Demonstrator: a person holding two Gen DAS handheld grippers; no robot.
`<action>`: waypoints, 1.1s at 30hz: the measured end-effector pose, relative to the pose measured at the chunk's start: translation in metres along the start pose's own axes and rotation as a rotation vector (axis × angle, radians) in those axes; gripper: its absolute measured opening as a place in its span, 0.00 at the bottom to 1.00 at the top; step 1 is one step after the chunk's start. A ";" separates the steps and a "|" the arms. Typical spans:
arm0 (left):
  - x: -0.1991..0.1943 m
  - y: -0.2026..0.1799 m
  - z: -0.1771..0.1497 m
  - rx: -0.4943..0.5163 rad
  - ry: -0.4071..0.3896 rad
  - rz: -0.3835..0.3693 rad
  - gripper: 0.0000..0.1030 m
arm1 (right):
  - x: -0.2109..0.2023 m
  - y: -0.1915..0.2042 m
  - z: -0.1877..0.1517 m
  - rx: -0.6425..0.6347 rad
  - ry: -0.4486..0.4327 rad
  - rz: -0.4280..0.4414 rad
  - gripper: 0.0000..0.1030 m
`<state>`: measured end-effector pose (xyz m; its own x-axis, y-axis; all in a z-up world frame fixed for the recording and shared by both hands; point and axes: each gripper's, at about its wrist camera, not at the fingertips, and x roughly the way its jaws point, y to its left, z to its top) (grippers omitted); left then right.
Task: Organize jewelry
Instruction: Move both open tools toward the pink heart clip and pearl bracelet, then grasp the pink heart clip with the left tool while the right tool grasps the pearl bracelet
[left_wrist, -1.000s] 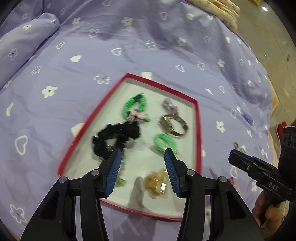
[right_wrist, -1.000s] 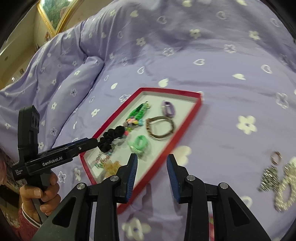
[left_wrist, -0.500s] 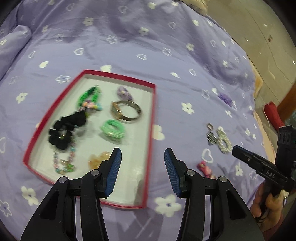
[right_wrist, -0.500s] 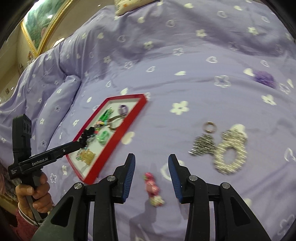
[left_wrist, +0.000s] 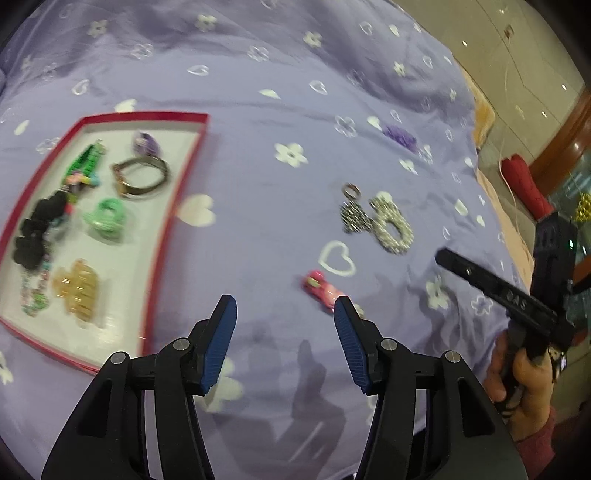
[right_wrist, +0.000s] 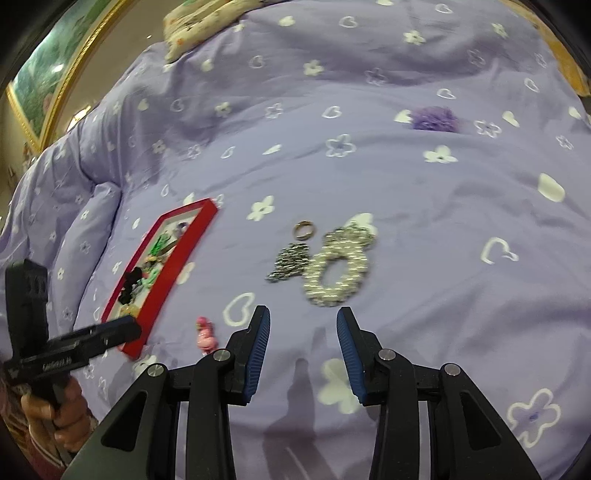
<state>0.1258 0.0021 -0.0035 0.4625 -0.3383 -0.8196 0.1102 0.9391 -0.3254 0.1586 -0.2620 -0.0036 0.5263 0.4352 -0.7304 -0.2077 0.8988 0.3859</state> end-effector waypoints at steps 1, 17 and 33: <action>0.004 -0.004 -0.001 0.001 0.012 -0.004 0.53 | 0.000 -0.003 0.001 0.005 -0.001 -0.002 0.39; 0.059 -0.034 0.003 0.012 0.109 0.016 0.56 | 0.040 -0.028 0.023 0.003 0.028 -0.049 0.40; 0.051 -0.031 -0.001 0.100 0.040 -0.002 0.38 | 0.054 -0.022 0.021 -0.045 0.036 -0.073 0.13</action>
<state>0.1452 -0.0443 -0.0354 0.4271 -0.3405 -0.8376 0.1997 0.9390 -0.2799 0.2086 -0.2588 -0.0401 0.5119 0.3695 -0.7756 -0.2070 0.9292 0.3060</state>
